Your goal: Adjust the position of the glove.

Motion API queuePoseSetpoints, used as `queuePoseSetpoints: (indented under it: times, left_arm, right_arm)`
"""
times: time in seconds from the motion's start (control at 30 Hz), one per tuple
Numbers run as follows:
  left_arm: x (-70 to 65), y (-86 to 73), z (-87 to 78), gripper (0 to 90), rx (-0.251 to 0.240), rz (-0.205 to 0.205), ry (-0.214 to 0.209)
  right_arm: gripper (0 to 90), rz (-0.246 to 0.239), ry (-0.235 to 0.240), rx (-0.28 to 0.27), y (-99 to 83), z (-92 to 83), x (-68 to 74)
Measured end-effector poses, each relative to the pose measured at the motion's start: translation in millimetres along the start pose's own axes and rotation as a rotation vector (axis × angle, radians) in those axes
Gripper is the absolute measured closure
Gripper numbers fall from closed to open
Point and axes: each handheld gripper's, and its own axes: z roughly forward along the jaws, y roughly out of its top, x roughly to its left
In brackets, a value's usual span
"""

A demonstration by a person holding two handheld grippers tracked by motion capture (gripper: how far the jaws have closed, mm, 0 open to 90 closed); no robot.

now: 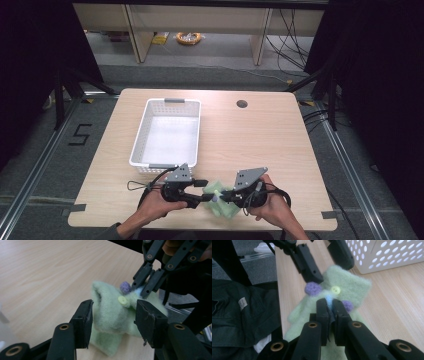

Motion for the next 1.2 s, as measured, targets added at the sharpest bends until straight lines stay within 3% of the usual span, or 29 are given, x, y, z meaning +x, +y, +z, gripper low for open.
queuePoseSetpoints:
  times: [0.1, 0.27, 0.37, 0.4, 0.5, 0.53, 0.67, 0.73, 0.87, 0.9, 1.0, 1.03, 1.1, 1.13, 1.17, 1.2]
  left_arm:
    - [-0.6, -1.5, 0.6, 48.1, 0.022, -0.017, 0.009]
    - [-1.2, -4.5, 1.8, 57.7, 0.052, -0.033, -0.010]
    - [-2.7, -5.1, 2.2, 62.9, 0.048, -0.047, 0.004]
    - [-3.5, -6.5, 2.2, 72.3, 0.044, -0.063, 0.017]
    - [-2.0, -7.8, 2.6, 77.0, 0.034, -0.077, 0.010]
    - [-1.4, -8.8, 2.6, 78.4, 0.025, -0.099, 0.014]
    - [-2.0, -11.1, 3.8, 80.3, 0.006, -0.131, 0.015]
    - [-3.5, -12.5, 6.0, 80.8, 0.000, -0.151, 0.012]
    - [-7.1, -17.3, 12.3, 81.1, 0.023, -0.152, 0.035]
    - [-6.5, -18.7, 13.3, 81.1, 0.026, -0.131, 0.037]
    - [-5.1, -24.3, 15.0, 81.5, 0.050, -0.123, 0.058]
    - [-5.3, -26.3, 16.5, 81.5, 0.043, -0.133, 0.054]
    - [-5.0, -29.8, 17.4, 81.6, 0.063, -0.128, 0.061]
    - [-6.1, -31.5, 19.0, 81.6, 0.059, -0.139, 0.068]
    - [-6.3, -32.1, 19.8, 81.6, 0.054, -0.144, 0.069]
    - [-5.7, -30.9, 17.5, 81.5, 0.080, -0.138, 0.065]
  right_arm:
    - [85.7, -0.002, -0.004, 0.005, -0.2, -0.2, -0.1]
    - [85.7, 0.010, -0.007, 0.011, -0.7, 0.8, -2.6]
    - [85.7, -0.008, -0.010, 0.011, 1.0, 0.8, -5.7]
    - [85.7, -0.013, -0.013, 0.021, 2.7, 0.2, -6.8]
    - [85.7, -0.014, -0.014, 0.028, 3.6, -0.9, -8.8]
    - [85.7, -0.019, -0.014, 0.036, 3.8, -1.7, -12.8]
    - [85.8, -0.008, -0.011, 0.053, 2.4, -2.1, -19.8]
    - [86.1, -0.025, -0.006, 0.062, 2.5, -1.3, -25.1]
    - [86.1, -0.026, -0.004, 0.071, 2.2, -0.9, -27.1]
    - [85.9, -0.027, -0.004, 0.076, 1.4, 0.6, -27.1]
    - [81.4, -0.019, -0.008, 0.087, -3.5, 8.8, -29.0]
    - [81.4, -0.019, -0.008, 0.087, -3.5, 8.8, -29.0]
    - [76.0, 0.009, -0.009, 0.085, -6.0, 11.4, -30.1]
    - [73.0, 0.046, -0.047, 0.071, -7.0, 9.1, -30.0]
    - [72.2, 0.046, -0.047, 0.071, -7.0, 9.1, -30.0]
    - [67.0, 0.093, -0.078, 0.055, -7.3, 2.9, -26.8]
